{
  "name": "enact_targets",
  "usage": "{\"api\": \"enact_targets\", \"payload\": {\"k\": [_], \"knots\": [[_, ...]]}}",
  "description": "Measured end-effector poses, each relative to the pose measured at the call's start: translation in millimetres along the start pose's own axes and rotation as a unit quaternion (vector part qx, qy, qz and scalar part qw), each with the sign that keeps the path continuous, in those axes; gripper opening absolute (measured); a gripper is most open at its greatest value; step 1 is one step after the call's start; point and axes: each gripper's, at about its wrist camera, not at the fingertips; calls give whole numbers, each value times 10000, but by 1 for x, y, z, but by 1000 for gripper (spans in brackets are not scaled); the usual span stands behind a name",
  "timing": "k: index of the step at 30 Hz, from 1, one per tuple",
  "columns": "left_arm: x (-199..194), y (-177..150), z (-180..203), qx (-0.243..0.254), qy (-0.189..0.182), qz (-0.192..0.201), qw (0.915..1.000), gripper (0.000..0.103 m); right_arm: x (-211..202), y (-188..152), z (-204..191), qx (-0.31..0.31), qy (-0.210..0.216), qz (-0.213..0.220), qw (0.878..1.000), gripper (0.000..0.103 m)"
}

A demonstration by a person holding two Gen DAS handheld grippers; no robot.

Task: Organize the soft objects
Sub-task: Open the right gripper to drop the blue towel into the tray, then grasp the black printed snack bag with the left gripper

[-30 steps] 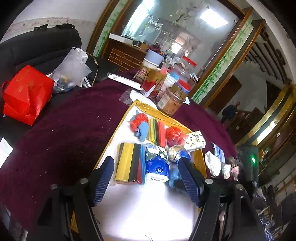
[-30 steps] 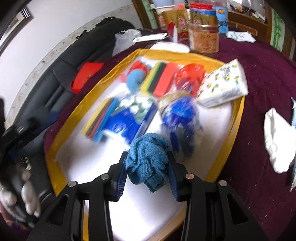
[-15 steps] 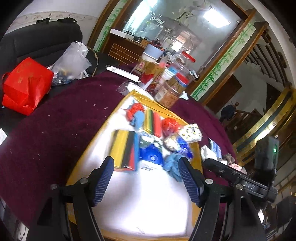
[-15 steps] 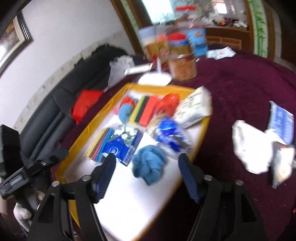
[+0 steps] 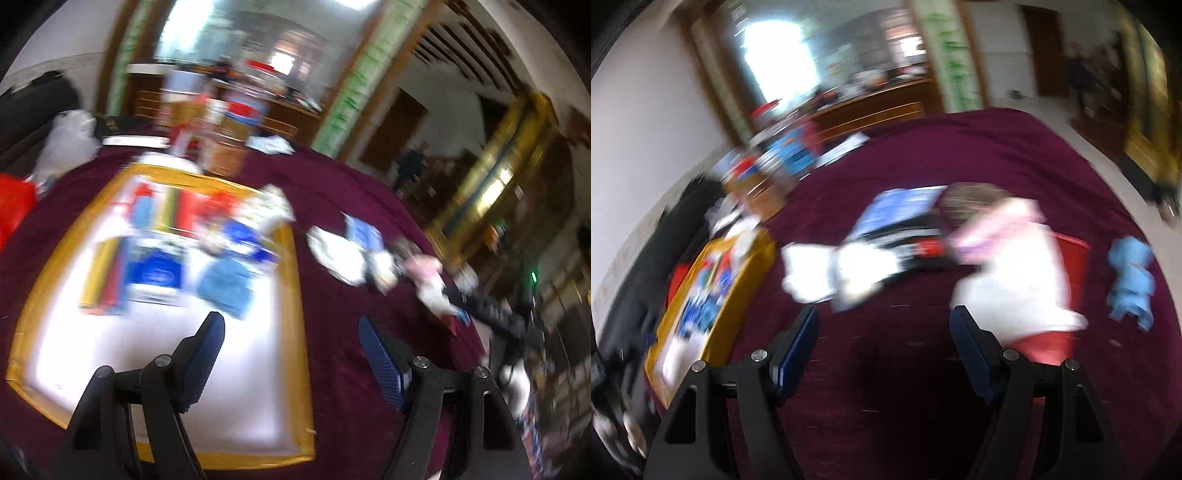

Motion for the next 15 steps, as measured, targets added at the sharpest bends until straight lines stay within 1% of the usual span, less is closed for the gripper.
{"api": "enact_targets", "payload": {"k": [2,6,9,12,15], "knots": [[11,-4,20,213,-181,-199,9994,78,-12,4,34,404,-70,118,9991,72],[26,-11,49,490,-347,-473,9971,78,-27,6,77,881,-179,304,9955,72],[31,-16,64,685,-414,-591,9950,78,-35,8,104,1205,-270,394,9916,72],[33,-22,72,732,-446,-676,9940,78,-30,17,121,1458,-296,418,9880,72],[39,-23,74,725,-424,-745,9937,78,-22,22,124,1621,-184,417,9857,72]]}}
Point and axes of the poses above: each gripper's, at about its wrist camera, not at the fingertips, and x roughly the way its jaws point, z to its right, y to its top, and after that the axes turned 4 degrees about x, right-handed
